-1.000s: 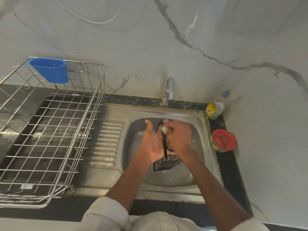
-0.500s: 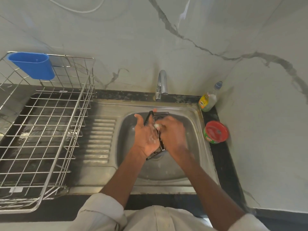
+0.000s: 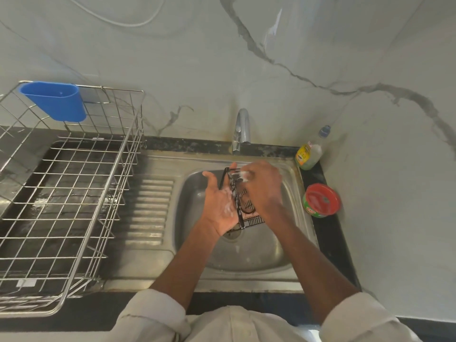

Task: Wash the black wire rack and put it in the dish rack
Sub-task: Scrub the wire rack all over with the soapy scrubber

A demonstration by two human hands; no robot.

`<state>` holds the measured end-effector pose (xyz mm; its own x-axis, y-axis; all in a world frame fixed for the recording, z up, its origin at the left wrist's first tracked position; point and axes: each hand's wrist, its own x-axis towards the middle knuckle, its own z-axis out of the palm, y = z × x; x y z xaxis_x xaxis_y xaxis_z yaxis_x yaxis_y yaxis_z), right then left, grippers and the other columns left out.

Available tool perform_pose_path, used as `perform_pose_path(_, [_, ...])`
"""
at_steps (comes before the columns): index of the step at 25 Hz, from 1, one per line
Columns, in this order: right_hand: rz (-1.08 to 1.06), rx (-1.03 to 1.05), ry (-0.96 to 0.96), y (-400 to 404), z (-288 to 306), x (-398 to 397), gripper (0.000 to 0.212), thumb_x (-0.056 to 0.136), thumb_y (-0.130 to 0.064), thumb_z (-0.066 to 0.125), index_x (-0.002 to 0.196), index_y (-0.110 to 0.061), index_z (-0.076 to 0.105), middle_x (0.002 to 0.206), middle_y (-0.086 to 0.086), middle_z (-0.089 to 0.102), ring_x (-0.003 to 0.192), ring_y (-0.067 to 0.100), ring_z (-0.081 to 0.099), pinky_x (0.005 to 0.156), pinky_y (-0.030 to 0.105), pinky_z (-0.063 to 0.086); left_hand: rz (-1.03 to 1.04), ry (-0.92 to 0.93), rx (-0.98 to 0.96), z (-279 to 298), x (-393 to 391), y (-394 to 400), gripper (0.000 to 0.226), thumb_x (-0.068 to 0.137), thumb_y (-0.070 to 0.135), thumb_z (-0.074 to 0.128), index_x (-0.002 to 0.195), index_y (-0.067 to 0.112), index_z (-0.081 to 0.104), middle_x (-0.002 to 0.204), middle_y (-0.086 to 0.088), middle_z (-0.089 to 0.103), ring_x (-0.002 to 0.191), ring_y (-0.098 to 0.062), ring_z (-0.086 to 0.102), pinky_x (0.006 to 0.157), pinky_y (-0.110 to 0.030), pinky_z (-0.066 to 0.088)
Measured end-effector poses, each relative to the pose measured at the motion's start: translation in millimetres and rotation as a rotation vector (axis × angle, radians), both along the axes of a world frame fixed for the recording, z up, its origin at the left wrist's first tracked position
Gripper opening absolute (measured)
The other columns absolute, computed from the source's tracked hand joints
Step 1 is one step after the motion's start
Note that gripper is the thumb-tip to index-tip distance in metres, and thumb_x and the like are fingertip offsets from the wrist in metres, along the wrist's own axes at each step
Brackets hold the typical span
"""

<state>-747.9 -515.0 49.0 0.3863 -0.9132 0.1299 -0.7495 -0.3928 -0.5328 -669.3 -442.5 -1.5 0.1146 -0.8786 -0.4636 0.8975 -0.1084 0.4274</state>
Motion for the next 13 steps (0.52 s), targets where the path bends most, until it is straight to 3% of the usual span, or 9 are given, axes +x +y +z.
perform_pose_path(2, [-0.094, 0.07, -0.123, -4.9, -0.6, -0.1, 0.03, 0.093, 0.001, 0.068, 0.108, -0.023, 0.079, 0.106, -0.002, 0.075, 0.083, 0.007, 0.064, 0.075, 0.017, 0.049, -0.015, -0.015, 0.003, 3.1, -0.5, -0.5, 0.096, 0.086, 0.098, 0.019, 0.154, 0.039, 0.054, 0.147, -0.01, 0.066, 0.129, -0.032, 0.068, 0.108, -0.05, 0.052])
perform_pose_path(4, [-0.05, 0.071, -0.173, 0.8, 6.2, 6.7, 0.026, 0.094, -0.001, 0.069, 0.107, -0.02, 0.081, 0.104, -0.002, 0.075, 0.089, 0.006, 0.063, 0.083, 0.015, 0.045, -0.069, -0.059, 0.024, 7.7, -5.3, -0.1, 0.102, 0.087, 0.096, 0.014, 0.155, 0.031, 0.053, 0.144, -0.012, 0.068, 0.128, -0.032, 0.07, 0.105, -0.048, 0.054])
perform_pose_path(6, [0.001, 0.039, -0.192, 5.7, 10.0, 9.9, 0.025, 0.094, -0.001, 0.068, 0.105, -0.018, 0.081, 0.106, -0.001, 0.077, 0.09, 0.004, 0.061, 0.082, 0.01, 0.042, -0.098, -0.062, 0.016, 10.5, -7.3, 2.3, 0.104, 0.087, 0.097, 0.014, 0.153, 0.028, 0.055, 0.144, -0.013, 0.068, 0.128, -0.033, 0.07, 0.103, -0.047, 0.055])
perform_pose_path(9, [0.151, 0.016, -0.166, 8.7, 3.3, -1.4, 0.031, 0.092, 0.006, 0.065, 0.108, -0.017, 0.081, 0.109, 0.001, 0.075, 0.09, 0.007, 0.063, 0.084, 0.017, 0.05, -0.044, -0.033, 0.034, 4.4, -2.7, 2.5, 0.1, 0.087, 0.097, 0.019, 0.149, 0.03, 0.06, 0.143, -0.013, 0.069, 0.129, -0.033, 0.069, 0.11, -0.05, 0.05])
perform_pose_path(12, [-0.162, 0.046, -0.211, 1.0, 5.5, 4.4, 0.031, 0.092, 0.007, 0.066, 0.108, -0.017, 0.079, 0.108, 0.002, 0.075, 0.089, 0.012, 0.069, 0.08, 0.023, 0.057, -0.079, -0.08, 0.007, 3.3, -8.6, -0.8, 0.103, 0.083, 0.101, 0.019, 0.155, 0.035, 0.053, 0.149, -0.01, 0.064, 0.139, -0.034, 0.06, 0.121, -0.056, 0.04])
perform_pose_path(13, [-0.148, 0.052, -0.22, 3.0, 6.4, 8.9, 0.032, 0.091, 0.006, 0.067, 0.108, -0.018, 0.079, 0.108, 0.002, 0.076, 0.092, 0.014, 0.07, 0.083, 0.023, 0.056, -0.105, -0.094, 0.014, 4.2, -12.0, 0.1, 0.106, 0.082, 0.101, 0.018, 0.153, 0.032, 0.056, 0.148, -0.01, 0.066, 0.137, -0.033, 0.062, 0.117, -0.053, 0.044])
